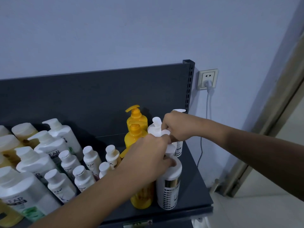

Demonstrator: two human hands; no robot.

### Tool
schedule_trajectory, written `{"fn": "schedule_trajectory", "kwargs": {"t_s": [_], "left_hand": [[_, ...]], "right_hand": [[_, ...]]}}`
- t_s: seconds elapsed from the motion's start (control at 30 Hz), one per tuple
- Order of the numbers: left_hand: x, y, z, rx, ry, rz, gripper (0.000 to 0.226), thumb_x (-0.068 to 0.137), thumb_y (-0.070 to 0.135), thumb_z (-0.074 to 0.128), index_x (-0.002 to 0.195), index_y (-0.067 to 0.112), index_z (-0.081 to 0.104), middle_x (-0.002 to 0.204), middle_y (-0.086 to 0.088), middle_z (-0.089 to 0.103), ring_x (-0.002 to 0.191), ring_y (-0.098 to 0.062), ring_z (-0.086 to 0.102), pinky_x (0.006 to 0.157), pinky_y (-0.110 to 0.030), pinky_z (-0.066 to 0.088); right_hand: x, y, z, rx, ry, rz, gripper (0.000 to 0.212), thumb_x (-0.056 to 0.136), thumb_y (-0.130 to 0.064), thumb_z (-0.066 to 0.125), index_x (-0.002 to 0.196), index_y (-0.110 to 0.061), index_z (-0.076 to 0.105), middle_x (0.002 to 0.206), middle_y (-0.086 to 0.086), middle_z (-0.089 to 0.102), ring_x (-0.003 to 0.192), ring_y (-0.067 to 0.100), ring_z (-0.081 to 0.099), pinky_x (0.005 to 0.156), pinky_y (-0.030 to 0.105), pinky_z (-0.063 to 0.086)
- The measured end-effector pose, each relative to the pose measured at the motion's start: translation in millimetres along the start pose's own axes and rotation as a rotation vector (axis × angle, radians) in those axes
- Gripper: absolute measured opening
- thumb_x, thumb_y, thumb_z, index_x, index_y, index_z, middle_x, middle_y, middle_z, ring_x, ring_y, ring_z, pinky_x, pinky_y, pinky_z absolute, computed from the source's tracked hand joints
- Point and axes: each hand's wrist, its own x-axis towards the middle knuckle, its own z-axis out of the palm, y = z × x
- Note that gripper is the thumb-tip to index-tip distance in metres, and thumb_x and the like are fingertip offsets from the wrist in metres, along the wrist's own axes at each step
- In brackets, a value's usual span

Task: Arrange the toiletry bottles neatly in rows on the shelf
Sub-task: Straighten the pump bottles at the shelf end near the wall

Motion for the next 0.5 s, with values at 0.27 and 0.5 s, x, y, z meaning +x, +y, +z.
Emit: {"fn": "schedule_trajectory", "kwargs": {"t_s": [0.27,0.5], "left_hand": [[8.9,1.1,5.5,-0.036,0.006,-0.020,0.038,0.088,0.049,0.068,0.110,0.020,0.056,0.091,0.000,0.057,0.084,-0.019,0.059,0.056,-0.028,0.039],[15.2,4.1,8.1,-0.061,0.041,-0.026,0.039,0.088,0.049,0.069,0.112,0.020,0.058,0.089,0.001,0.055,0.080,-0.017,0.054,0.050,-0.025,0.031]], "right_hand": [[5.4,7.6,3.2,0.046,0.016,0.006,0.041,0.084,-0.022,0.075,0.051,-0.018,0.052,0.054,0.004,0.044,0.057,0.023,0.041,0.056,0.037,0.039],[5.6,19.3,3.8,0.059,0.051,0.024,0.045,0.082,-0.023,0.077,0.046,-0.029,0.051,0.052,-0.002,0.050,0.060,0.025,0.050,0.066,0.049,0.057]]}}
